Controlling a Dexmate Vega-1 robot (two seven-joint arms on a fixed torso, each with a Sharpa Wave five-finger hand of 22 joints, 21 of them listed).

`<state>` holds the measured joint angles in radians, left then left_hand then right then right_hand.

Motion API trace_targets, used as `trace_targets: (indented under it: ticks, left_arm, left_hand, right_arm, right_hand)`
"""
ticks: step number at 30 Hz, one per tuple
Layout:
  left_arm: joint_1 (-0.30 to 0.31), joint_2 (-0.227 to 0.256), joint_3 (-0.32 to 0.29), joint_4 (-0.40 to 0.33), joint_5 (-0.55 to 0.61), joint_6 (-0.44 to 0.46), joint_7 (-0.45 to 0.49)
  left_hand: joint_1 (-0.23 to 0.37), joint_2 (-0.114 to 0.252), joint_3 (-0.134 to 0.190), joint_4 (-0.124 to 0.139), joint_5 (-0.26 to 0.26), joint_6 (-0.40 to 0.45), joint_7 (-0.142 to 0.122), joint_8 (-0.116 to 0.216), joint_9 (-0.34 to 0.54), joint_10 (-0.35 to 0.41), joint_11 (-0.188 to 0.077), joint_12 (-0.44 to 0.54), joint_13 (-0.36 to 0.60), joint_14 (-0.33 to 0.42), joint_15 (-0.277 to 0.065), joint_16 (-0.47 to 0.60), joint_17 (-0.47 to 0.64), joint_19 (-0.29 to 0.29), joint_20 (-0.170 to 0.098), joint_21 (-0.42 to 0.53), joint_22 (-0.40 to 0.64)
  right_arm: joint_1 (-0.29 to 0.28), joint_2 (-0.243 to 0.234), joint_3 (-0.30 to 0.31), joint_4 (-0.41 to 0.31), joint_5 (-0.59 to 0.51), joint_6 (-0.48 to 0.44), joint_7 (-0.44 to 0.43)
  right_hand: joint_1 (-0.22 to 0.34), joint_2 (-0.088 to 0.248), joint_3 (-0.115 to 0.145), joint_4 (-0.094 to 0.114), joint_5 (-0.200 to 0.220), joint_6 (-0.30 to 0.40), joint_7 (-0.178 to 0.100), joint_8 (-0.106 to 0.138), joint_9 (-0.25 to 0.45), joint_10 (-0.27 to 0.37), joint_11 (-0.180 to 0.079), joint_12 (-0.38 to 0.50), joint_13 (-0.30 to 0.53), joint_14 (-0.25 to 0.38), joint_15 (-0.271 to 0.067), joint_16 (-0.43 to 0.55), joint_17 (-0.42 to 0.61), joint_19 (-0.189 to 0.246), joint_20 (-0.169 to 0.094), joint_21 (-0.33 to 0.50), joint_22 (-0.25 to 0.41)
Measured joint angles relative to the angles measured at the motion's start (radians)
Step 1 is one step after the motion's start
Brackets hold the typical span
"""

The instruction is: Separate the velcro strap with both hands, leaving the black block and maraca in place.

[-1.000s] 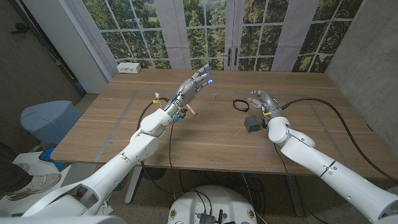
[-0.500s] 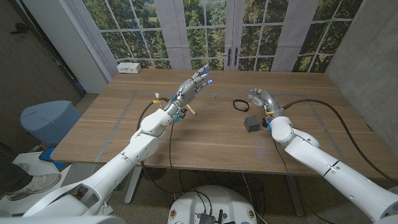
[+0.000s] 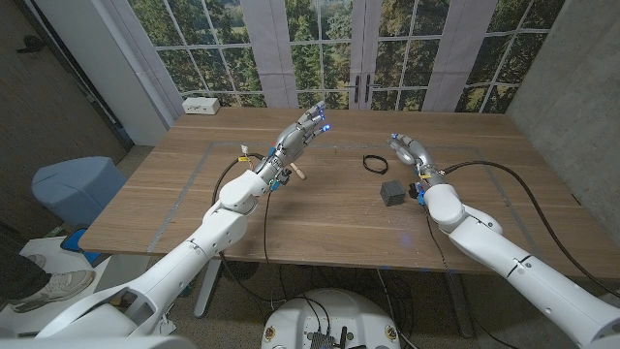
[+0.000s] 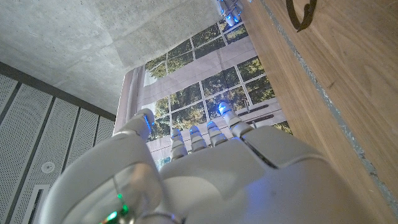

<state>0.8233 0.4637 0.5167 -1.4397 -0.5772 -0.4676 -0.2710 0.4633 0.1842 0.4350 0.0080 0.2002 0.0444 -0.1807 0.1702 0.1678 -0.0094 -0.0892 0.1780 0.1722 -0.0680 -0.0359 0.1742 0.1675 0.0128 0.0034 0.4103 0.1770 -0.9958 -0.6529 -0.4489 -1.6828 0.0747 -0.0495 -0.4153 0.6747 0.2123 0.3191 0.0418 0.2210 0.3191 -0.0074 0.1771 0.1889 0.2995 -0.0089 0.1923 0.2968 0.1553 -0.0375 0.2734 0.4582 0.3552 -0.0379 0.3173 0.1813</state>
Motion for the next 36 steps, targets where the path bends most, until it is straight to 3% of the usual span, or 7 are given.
trace_targets:
  ticks: [2, 6, 12, 19, 23, 31, 36]
  left_arm:
    - [0.003, 0.0, -0.001, -0.002, 0.003, 0.0, 0.005]
    - [0.009, 0.0, -0.003, -0.006, 0.024, -0.006, 0.029]
    - [0.023, 0.001, -0.008, -0.02, 0.097, -0.02, 0.107]
    - [0.047, 0.004, -0.015, -0.046, 0.153, -0.019, 0.181]
    - [0.063, 0.007, -0.021, -0.063, 0.165, 0.001, 0.228]
    - [0.094, 0.011, -0.034, -0.09, 0.159, 0.033, 0.276]
    - [0.115, 0.011, -0.045, -0.105, 0.136, 0.057, 0.307]
  left_hand:
    - [0.0, 0.0, 0.0, 0.0, 0.0, -0.003, -0.003, 0.0, 0.0, 0.0, 0.0, 0.0, 0.0, 0.0, 0.0, 0.0, 0.0, 0.0, 0.0, 0.0, 0.0]
    - [-0.004, 0.004, 0.004, -0.004, 0.0, -0.003, -0.003, 0.0, 0.0, 0.0, 0.0, 0.0, 0.0, 0.0, 0.0, 0.0, 0.0, 0.0, 0.0, -0.004, 0.0]
    - [-0.008, 0.0, 0.008, 0.0, 0.0, -0.003, -0.003, 0.0, 0.0, -0.005, -0.005, 0.0, 0.0, 0.0, 0.0, 0.0, 0.0, 0.0, 0.0, -0.004, 0.0]
    - [-0.012, 0.004, 0.012, -0.004, 0.0, -0.008, 0.001, 0.0, 0.0, -0.005, -0.005, 0.0, 0.0, 0.0, 0.0, 0.0, 0.002, 0.0, 0.0, -0.007, 0.0]
    - [-0.026, 0.003, 0.024, -0.001, 0.0, -0.013, 0.042, 0.0, 0.0, -0.005, -0.005, 0.007, 0.0, 0.0, 0.0, 0.0, 0.003, 0.004, -0.004, -0.011, 0.0]
    - [-0.07, 0.017, 0.039, 0.036, 0.0, -0.005, 0.099, 0.004, 0.0, 0.004, -0.003, 0.012, 0.0, 0.0, 0.0, 0.004, 0.007, 0.009, -0.009, -0.015, 0.003]
    - [-0.1, 0.011, 0.043, 0.065, 0.0, 0.004, 0.108, 0.008, 0.0, 0.013, -0.005, 0.012, 0.0, 0.0, 0.0, 0.004, 0.012, 0.013, -0.013, -0.015, 0.002]
  right_arm:
    - [-0.002, 0.01, 0.006, 0.021, 0.025, 0.113, -0.003]
    - [-0.006, 0.034, 0.018, 0.07, 0.038, 0.222, -0.009]
    - [-0.007, 0.064, 0.033, 0.127, 0.059, 0.345, -0.009]
    - [-0.007, 0.092, 0.048, 0.18, 0.11, 0.468, 0.029]
    - [0.0, 0.107, 0.057, 0.209, 0.144, 0.52, 0.06]
    - [0.018, 0.134, 0.072, 0.259, 0.199, 0.57, 0.113]
    - [0.029, 0.147, 0.081, 0.281, 0.231, 0.589, 0.138]
  right_hand:
    - [-0.025, -0.002, 0.005, 0.019, -0.009, 0.002, 0.002, 0.0, -0.003, -0.002, 0.002, 0.0, -0.005, 0.0, 0.0, -0.004, -0.002, 0.0, 0.0, 0.0, 0.0]
    - [-0.057, -0.001, 0.01, 0.057, -0.019, 0.014, 0.021, 0.005, -0.003, -0.001, 0.002, 0.0, -0.013, 0.0, 0.0, -0.004, -0.004, 0.001, -0.001, 0.0, 0.0]
    - [-0.093, -0.002, 0.015, 0.088, -0.026, 0.022, 0.029, 0.012, -0.003, 0.01, 0.013, 0.005, -0.021, 0.0, 0.0, -0.007, -0.005, 0.004, -0.004, 0.0, 0.0]
    - [-0.11, -0.003, 0.021, 0.101, -0.027, 0.033, 0.025, 0.016, -0.003, 0.013, 0.017, 0.008, -0.027, 0.004, -0.004, -0.007, -0.009, 0.004, -0.003, -0.006, 0.0]
    - [-0.125, -0.007, 0.026, 0.106, -0.027, 0.037, 0.029, 0.016, -0.003, 0.015, 0.018, 0.008, -0.028, 0.004, -0.004, -0.007, -0.009, 0.004, -0.004, -0.008, 0.0]
    - [-0.134, -0.002, 0.031, 0.115, -0.027, 0.038, 0.03, 0.016, -0.003, 0.015, 0.018, 0.008, -0.032, 0.008, 0.0, -0.011, -0.009, 0.009, -0.009, -0.008, 0.0]
    - [-0.141, -0.002, 0.033, 0.121, -0.027, 0.042, 0.034, 0.016, -0.003, 0.015, 0.018, 0.008, -0.034, 0.009, 0.002, -0.011, -0.014, 0.016, -0.001, -0.008, 0.0]
